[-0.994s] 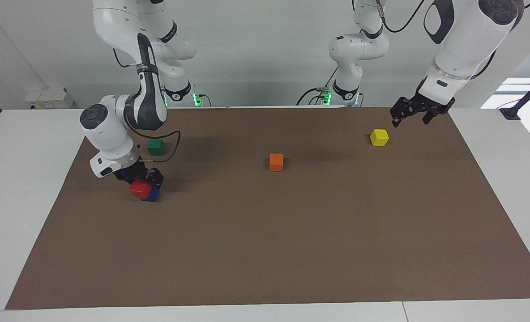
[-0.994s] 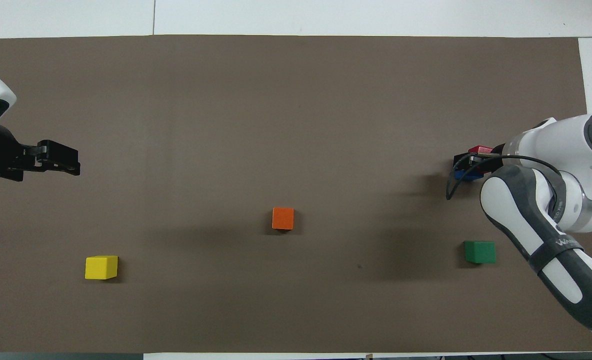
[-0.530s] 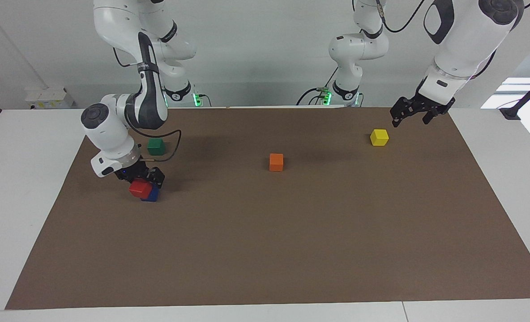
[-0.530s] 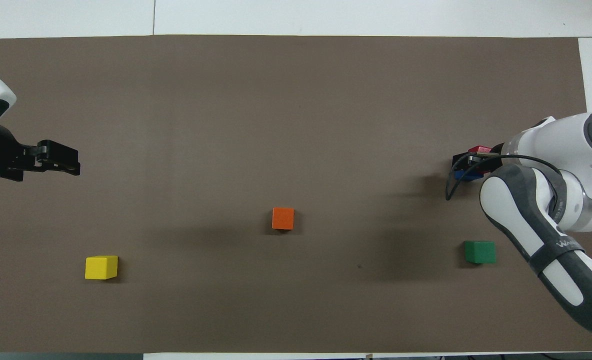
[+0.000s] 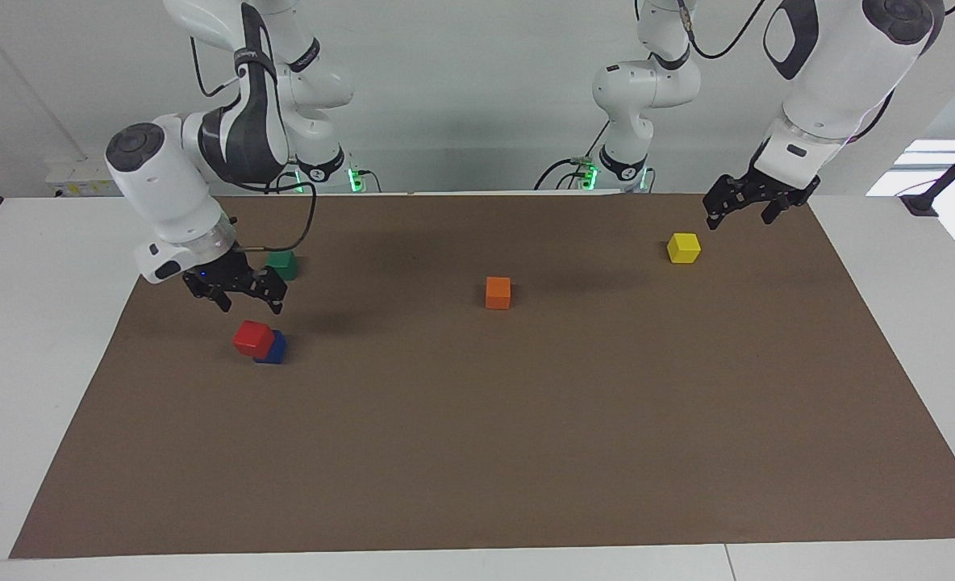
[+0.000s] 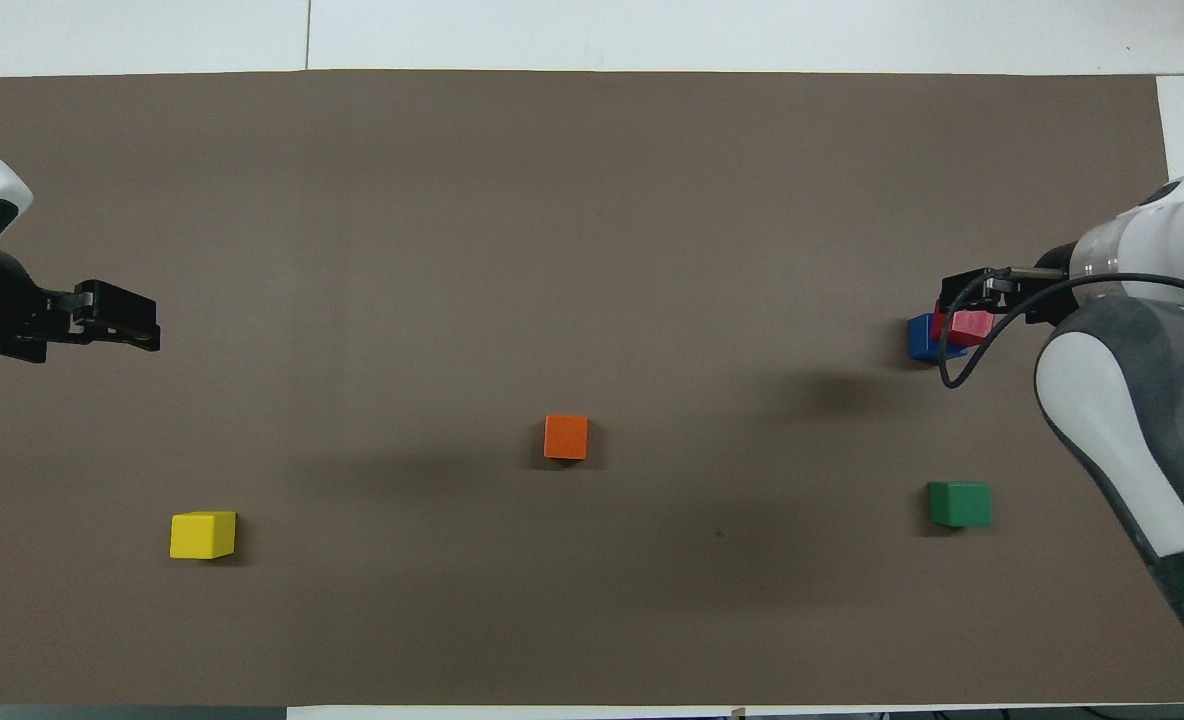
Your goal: Transfer red block to right arm and stack on blue block
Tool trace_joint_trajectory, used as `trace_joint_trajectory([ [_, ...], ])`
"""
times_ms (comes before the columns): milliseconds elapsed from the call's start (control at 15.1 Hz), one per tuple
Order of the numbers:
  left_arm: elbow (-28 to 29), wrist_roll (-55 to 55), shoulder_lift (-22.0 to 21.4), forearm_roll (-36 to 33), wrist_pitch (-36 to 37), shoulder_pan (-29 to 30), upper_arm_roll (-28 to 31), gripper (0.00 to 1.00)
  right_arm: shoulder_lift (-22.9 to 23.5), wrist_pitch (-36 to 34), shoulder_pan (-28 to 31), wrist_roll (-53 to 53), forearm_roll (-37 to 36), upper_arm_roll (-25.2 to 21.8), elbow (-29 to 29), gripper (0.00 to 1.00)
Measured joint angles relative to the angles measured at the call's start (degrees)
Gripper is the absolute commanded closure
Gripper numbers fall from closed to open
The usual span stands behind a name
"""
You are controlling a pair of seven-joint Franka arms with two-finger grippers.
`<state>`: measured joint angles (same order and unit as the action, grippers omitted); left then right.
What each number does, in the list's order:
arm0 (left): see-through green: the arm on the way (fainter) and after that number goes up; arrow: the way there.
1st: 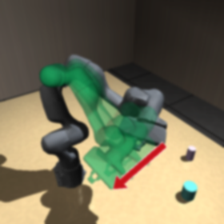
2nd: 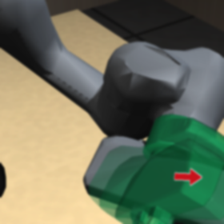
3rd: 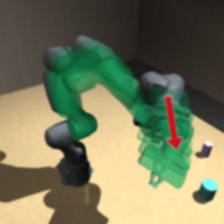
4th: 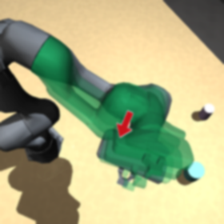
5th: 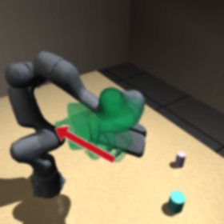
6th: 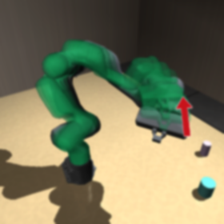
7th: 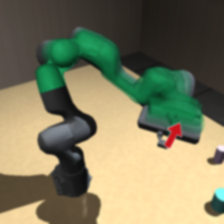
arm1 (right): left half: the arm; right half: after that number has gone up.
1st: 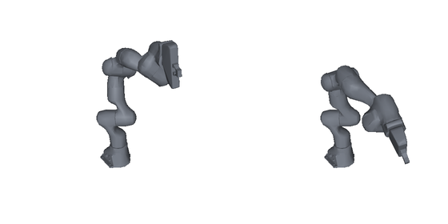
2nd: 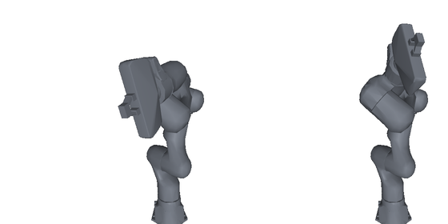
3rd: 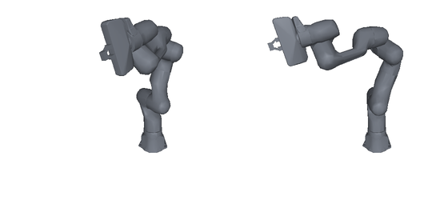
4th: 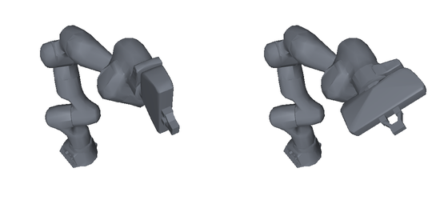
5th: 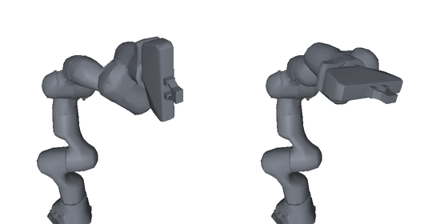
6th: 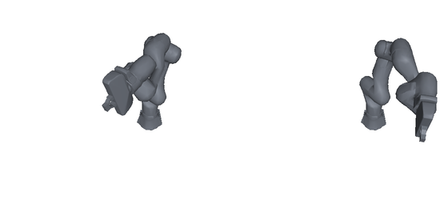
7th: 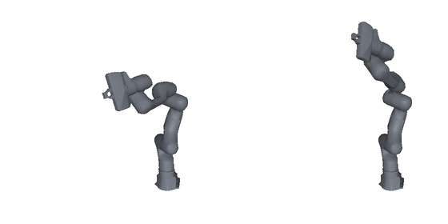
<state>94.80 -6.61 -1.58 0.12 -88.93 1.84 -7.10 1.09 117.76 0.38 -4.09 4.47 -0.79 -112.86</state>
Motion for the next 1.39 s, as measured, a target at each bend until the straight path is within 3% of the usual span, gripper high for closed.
trace_joint_trajectory([
  [331, 0.00, 0.00, 0.00, 0.00, 0.00, 0.00, 0.00, 0.00, -7.91, -5.67, 0.72, 0.00, 0.00, -0.28, 0.66, 0.00],
  [530, 0.00, 0.00, 0.00, 0.00, 0.00, 0.00, 0.00, 0.00, -10.87, -13.88, 0.94, 0.00, 0.00, -1.13, 3.35, 0.00],
  [862, 0.00, 0.00, 0.00, 0.00, 0.00, 0.00, 0.00, 0.00, -9.73, -26.41, 1.87, 0.29, -3.29, -1.27, 12.14, 0.00],
  [1392, 0.00, 0.00, 0.00, 0.00, 0.00, 0.00, 0.00, 0.00, -7.25, -27.72, 2.41, 0.59, -3.94, -1.27, 15.01, 0.00],
])
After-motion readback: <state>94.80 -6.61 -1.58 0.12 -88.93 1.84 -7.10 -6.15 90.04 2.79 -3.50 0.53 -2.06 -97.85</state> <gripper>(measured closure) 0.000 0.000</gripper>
